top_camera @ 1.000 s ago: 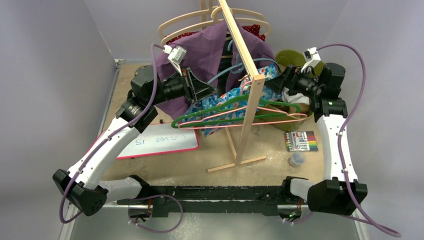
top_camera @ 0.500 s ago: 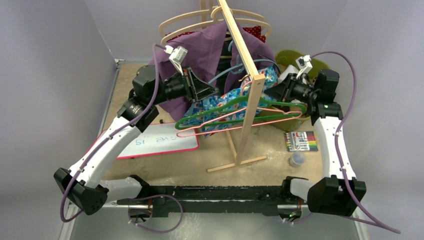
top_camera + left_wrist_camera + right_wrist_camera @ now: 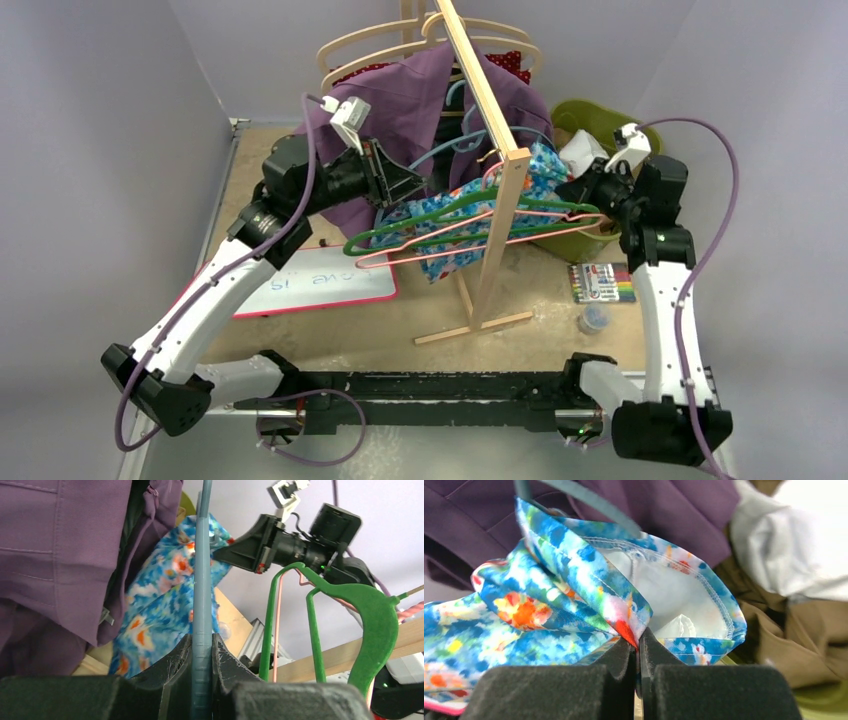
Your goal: Remove the skirt from the hanger
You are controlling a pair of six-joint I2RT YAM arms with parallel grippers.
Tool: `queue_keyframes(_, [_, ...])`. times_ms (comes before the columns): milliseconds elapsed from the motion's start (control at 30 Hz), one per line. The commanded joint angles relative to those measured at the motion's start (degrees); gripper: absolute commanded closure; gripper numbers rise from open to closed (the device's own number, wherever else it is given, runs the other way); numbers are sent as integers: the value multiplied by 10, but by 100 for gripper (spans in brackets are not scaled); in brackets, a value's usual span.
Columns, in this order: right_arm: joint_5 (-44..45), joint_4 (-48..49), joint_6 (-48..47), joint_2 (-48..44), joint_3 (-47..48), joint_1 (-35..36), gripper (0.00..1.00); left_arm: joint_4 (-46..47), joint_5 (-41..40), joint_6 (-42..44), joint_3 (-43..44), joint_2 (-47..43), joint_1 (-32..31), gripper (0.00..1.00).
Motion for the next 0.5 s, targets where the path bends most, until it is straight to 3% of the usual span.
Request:
queue_keyframes(0, [178, -47, -5, -62, 0, -4, 100, 33, -93, 54, 29, -49, 2, 100])
queue_keyframes(200, [378, -66, 50, -174, -4, -5, 100, 27, -153, 91, 28, -74, 2, 100])
queue_keyframes(467, [531, -21, 22, -271, 31, -4, 100, 21, -163, 118, 13, -89, 2, 100])
